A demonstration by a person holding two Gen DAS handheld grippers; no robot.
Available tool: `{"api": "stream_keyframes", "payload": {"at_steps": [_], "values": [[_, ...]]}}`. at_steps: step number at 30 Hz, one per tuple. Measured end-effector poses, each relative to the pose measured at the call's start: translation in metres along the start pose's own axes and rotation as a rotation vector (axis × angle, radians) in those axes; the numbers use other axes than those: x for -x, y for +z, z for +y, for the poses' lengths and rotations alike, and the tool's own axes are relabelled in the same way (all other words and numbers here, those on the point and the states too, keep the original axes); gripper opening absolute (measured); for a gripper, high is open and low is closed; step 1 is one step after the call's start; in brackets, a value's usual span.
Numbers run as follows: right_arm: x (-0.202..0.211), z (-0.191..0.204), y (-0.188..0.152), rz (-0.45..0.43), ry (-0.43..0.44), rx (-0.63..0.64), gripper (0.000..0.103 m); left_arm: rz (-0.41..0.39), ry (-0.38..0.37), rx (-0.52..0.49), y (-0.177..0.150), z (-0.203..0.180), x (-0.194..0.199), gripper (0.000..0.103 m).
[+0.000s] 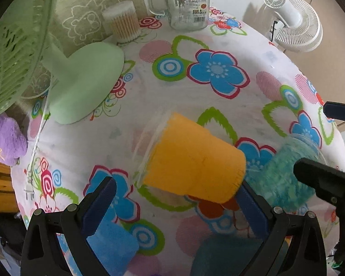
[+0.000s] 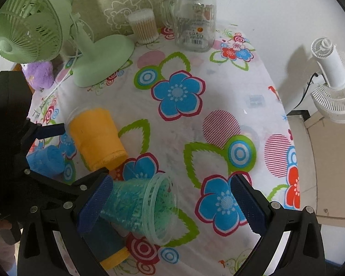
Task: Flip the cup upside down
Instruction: 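Move the right tool toward the orange cup lying on its side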
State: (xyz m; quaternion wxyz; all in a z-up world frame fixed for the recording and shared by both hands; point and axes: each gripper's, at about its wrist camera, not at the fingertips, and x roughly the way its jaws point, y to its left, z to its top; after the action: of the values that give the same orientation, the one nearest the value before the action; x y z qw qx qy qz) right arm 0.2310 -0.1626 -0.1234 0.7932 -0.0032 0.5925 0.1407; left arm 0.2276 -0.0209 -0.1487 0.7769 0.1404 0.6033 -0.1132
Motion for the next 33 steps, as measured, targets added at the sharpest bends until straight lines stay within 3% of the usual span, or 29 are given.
{"api": "stream_keyframes", "payload": {"at_steps": [3, 5, 9, 20, 33], "values": [[-0.007, -0.001, 0.001, 0.014, 0.006, -0.001, 0.103, -0.004, -0.018, 0.001, 0.004, 0.000, -0.007, 0.100], [-0.011, -0.001, 0.002, 0.020, 0.010, -0.002, 0.103, -0.003, -0.028, 0.001, 0.006, 0.000, -0.010, 0.091], [-0.012, 0.000, 0.003, 0.023, 0.014, 0.000, 0.103, -0.022, -0.033, 0.008, 0.007, 0.001, -0.010, 0.089], [0.022, 0.011, 0.003, -0.010, 0.059, -0.004, 0.103, -0.093, 0.071, 0.059, 0.001, 0.006, 0.036, 0.089], [0.077, 0.034, -0.023, -0.004, 0.129, 0.086, 0.103, -0.098, 0.116, 0.299, -0.063, -0.002, 0.097, 0.089]]}}
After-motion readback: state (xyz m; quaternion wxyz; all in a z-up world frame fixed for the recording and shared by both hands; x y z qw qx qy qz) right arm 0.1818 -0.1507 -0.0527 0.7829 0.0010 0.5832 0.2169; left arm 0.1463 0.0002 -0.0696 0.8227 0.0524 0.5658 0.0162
